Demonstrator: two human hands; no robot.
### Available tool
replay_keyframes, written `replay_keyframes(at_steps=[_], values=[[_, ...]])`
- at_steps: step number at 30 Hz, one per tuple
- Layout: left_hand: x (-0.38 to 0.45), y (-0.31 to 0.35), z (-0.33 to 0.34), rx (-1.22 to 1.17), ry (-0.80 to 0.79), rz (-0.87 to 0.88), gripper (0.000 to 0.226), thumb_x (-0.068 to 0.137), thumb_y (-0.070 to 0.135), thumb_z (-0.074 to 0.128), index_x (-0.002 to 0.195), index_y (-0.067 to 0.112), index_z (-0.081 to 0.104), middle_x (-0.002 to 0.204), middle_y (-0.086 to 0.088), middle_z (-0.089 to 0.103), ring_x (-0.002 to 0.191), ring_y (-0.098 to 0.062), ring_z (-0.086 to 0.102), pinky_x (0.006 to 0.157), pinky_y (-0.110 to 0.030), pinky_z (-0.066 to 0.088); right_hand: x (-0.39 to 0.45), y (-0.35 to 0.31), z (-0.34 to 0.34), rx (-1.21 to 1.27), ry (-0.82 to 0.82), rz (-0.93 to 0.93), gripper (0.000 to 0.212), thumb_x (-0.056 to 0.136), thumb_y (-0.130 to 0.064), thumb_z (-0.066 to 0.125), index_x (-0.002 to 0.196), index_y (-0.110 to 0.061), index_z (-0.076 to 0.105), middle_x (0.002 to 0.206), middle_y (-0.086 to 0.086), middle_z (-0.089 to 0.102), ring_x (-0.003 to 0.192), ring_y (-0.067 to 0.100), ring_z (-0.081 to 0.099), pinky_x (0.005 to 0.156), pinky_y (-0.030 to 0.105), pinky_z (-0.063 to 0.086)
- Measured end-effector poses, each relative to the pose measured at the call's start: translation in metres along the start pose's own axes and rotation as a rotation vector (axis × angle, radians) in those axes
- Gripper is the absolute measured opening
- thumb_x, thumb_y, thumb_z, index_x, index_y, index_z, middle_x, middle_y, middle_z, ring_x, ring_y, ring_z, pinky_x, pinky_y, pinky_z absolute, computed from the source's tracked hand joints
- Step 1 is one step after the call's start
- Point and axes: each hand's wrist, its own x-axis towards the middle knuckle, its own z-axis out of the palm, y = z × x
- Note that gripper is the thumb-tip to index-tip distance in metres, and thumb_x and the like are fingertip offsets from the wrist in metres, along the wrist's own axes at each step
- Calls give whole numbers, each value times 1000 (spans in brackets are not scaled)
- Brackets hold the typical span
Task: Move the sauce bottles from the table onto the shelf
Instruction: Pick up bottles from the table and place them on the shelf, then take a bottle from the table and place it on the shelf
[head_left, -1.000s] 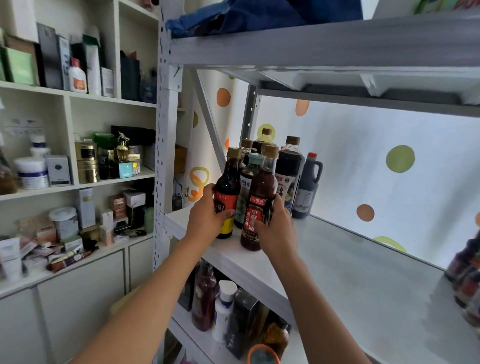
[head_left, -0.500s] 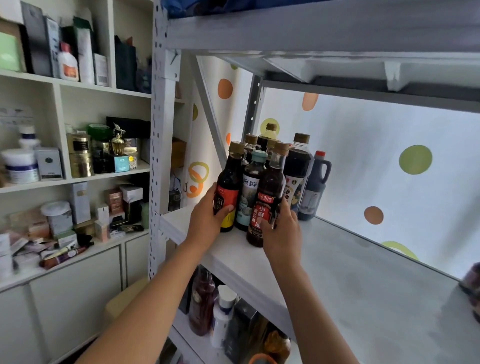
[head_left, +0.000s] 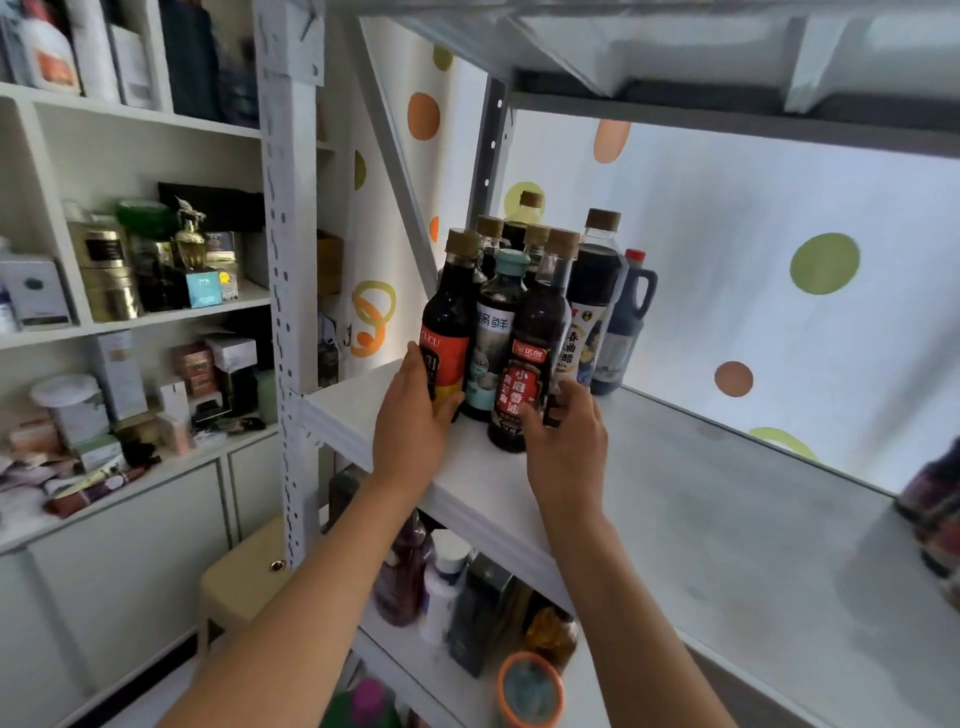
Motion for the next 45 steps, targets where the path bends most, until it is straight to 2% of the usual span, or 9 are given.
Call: replay_keyframes(at_steps=[4,6,9,13,17,19,28,35,45], values=[[-38,12,-2,148,10,-8,63,101,35,42,153,10,17,157,-9,27,144,-24,25,121,-39,15,-18,-1,-18,-197,-79,29,43,90,-17,65,131,-13,53,127,3,55,111,22,57,92,37,51],[-57,16,-6,292,-64,39,52,103,35,31,149,11,29,155,-6,33,145,-20,23,121,-37,6,-34,-4,-28,-421,-170,-22,39,92,-18,59,131,-14,52,131,4,54,113,24,55,93,39,49],[-88,17,-13,574,-220,169,48,104,32,20,144,16,41,152,-2,39,146,-20,21,120,-40,2,-68,-8,-38,-678,-362,-124,38,102,-31,37,133,-15,51,137,5,54,123,24,52,104,40,42],[-129,30,-32,564,-312,124,55,104,39,15,152,13,24,160,-3,21,149,-19,9,119,-32,3,-119,0,-54,-875,-398,-266,52,105,-34,20,151,-12,32,157,10,34,145,27,29,118,45,22],[-189,49,-57,774,-354,70,55,105,38,13,154,13,12,162,-2,10,149,-18,0,119,-35,0,-166,14,-85,-777,-464,-418,61,101,-21,26,157,-11,4,165,8,6,153,23,1,121,42,-8],[-224,57,-73,834,-345,16,55,105,36,12,154,13,2,163,-2,2,149,-17,-6,120,-36,-2,-188,19,-98,-682,-508,-464,64,99,-17,25,157,-12,-3,165,6,-2,152,18,-8,120,39,-13],[-414,103,-166,971,-149,-244,56,105,23,26,154,11,1,163,-6,2,149,-18,-5,120,-36,-4,-343,-8,-125,-349,-780,-675,63,102,-19,29,157,-9,-1,165,8,-3,152,19,-9,123,41,-6],[-554,130,-275,1118,-24,-512,65,100,15,35,153,10,-2,162,-7,-2,149,-19,-7,121,-38,-3,-484,-85,-137,-48,-965,-919,62,101,-12,31,157,-9,5,165,8,6,152,18,-3,123,40,-6],[-754,211,-437,1321,366,-828,60,101,16,29,153,9,0,162,-5,1,149,-20,-10,121,-42,-3,-701,-208,-192,283,-1119,-1188,57,103,-13,33,156,-7,14,164,9,13,152,18,5,121,35,-6]])
